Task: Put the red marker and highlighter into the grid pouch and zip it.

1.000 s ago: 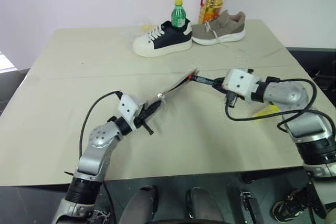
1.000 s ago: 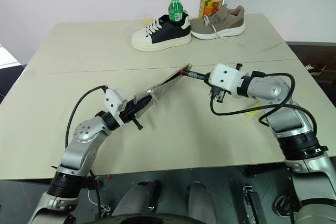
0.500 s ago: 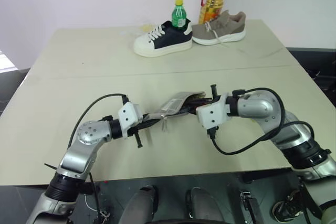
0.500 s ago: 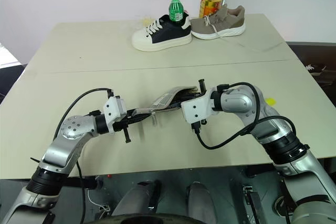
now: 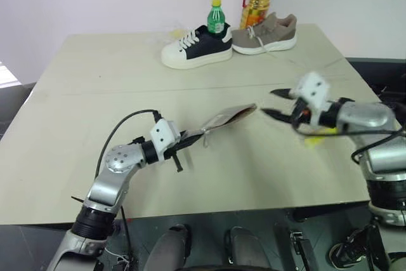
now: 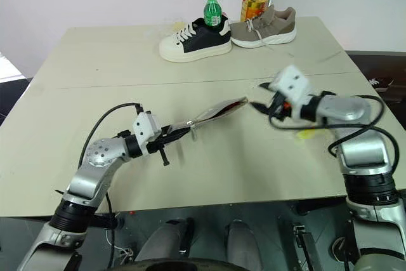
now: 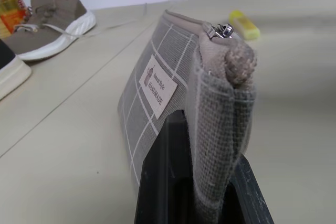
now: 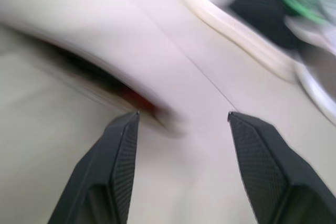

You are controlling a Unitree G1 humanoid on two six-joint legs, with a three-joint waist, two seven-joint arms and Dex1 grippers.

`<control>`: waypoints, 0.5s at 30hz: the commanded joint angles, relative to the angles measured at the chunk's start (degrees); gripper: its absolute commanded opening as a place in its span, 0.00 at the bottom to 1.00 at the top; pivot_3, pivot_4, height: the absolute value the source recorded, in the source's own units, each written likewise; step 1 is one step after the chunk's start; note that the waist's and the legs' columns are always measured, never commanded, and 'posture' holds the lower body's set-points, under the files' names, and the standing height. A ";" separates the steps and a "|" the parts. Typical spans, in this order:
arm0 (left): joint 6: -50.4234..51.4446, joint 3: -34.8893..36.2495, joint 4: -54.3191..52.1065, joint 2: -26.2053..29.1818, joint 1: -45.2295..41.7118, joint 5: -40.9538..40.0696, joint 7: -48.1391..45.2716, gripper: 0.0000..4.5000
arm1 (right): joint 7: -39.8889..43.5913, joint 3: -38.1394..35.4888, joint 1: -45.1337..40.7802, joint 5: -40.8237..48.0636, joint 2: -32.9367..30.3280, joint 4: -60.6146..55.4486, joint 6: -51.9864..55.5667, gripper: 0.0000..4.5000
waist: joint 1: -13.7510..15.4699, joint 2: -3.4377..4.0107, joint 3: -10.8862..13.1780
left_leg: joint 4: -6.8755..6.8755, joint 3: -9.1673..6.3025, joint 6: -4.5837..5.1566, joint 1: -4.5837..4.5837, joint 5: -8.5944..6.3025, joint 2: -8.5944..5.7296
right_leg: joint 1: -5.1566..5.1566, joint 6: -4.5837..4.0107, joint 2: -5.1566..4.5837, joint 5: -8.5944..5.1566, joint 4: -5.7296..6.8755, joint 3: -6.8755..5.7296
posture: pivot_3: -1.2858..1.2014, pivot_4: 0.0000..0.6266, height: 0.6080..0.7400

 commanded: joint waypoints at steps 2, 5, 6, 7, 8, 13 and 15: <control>-2.68 -2.41 2.14 -3.89 -1.67 2.07 2.48 0.00 | -22.69 -11.55 -3.20 -3.70 5.91 5.87 19.63 0.89 | 0.02 0.01 -0.01 | -0.01 0.00 0.00 0.00 0.00 0.00 | -0.02 0.01 0.00 0.00 0.03 0.01 | 0.52 0.24 1.00; -3.26 -3.34 3.62 -5.79 -2.30 2.34 2.59 0.00 | -32.35 -17.89 -4.76 -4.59 11.81 2.85 31.03 0.99 | -0.11 0.04 -0.02 | -0.01 0.01 -0.01 -0.06 0.01 -0.02 | -0.09 0.02 -0.01 0.02 0.06 0.01 | 0.52 0.24 1.00; -3.40 -3.50 3.92 -6.20 -2.55 2.32 2.52 0.00 | -34.74 -19.01 -4.97 -5.15 13.07 2.09 33.20 0.99 | -0.18 0.06 -0.03 | -0.02 0.02 -0.01 -0.06 0.01 -0.02 | -0.13 0.03 0.00 0.02 0.07 0.03 | 0.52 0.24 1.00; -3.50 -3.62 4.15 -6.51 -2.78 2.35 2.48 0.00 | -36.68 -19.97 -5.21 -5.52 14.04 1.58 34.83 0.99 | -0.19 0.10 -0.05 | -0.03 0.03 -0.01 -0.08 0.01 -0.01 | -0.16 0.03 0.01 0.02 0.09 0.04 | 0.52 0.24 1.00; -3.57 -3.68 4.31 -6.69 -2.93 2.38 2.44 0.00 | -38.07 -20.59 -5.40 -5.72 14.67 1.18 35.99 0.99 | -0.19 0.13 -0.06 | -0.03 0.03 -0.01 -0.07 0.01 0.00 | -0.16 0.03 0.02 0.02 0.10 0.04 | 0.52 0.24 1.00; -4.46 -4.01 6.22 -7.10 -4.09 2.29 1.75 0.00 | -44.74 -25.32 -7.47 -6.28 22.60 -3.27 46.23 0.99 | -0.26 0.16 -0.08 | -0.02 0.05 0.00 -0.02 0.01 0.00 | -0.09 0.04 0.05 0.02 0.12 0.04 | 0.52 0.24 1.00; -4.80 -4.00 6.72 -7.12 -4.34 2.34 1.69 0.00 | -48.16 -26.77 -7.90 -8.09 25.51 -3.91 48.86 0.99 | -0.21 0.17 -0.08 | -0.01 0.04 0.00 -0.02 0.02 0.01 | -0.09 0.04 0.06 0.02 0.13 0.04 | 0.52 0.24 1.00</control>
